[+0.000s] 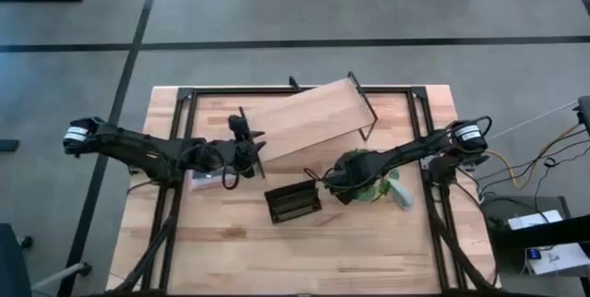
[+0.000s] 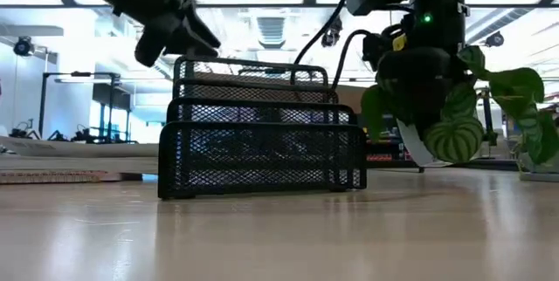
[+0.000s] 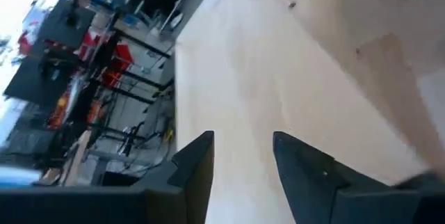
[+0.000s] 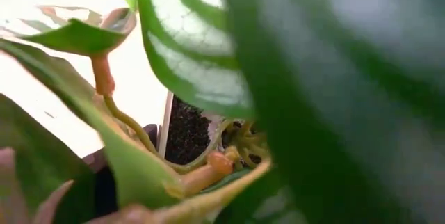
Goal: Stock shelves
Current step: Move the white vase plant to the middle right of the table
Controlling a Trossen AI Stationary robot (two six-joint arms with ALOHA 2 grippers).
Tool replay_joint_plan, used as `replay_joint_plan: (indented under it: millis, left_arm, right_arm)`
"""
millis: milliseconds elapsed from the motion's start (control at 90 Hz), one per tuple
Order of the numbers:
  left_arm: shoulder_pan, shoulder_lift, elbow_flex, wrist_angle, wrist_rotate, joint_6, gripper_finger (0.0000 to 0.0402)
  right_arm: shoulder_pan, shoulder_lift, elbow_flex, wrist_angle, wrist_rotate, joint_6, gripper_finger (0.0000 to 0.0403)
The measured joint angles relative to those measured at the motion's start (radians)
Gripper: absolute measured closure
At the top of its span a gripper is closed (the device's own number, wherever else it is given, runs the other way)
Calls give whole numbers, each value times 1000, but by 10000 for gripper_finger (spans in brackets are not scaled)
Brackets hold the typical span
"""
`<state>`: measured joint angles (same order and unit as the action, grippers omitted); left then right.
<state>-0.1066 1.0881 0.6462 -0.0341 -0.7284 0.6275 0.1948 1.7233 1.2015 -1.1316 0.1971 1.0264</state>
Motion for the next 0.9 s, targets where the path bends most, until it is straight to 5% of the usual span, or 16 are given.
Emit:
replay_joint_plan:
  millis: [144,344,900]
  left_arm:
    - [24,-26,-34,7,-145,26,289]
    - [87,-50,-49,20,-62,-16,303]
    - [274,-93,-38,61,-58,-2,304]
  right_arm:
    - [5,0,0,6,5,3,39]
    - [6,0,0,13,13,3,39]
    - [6,1,-1,19,14,3,39]
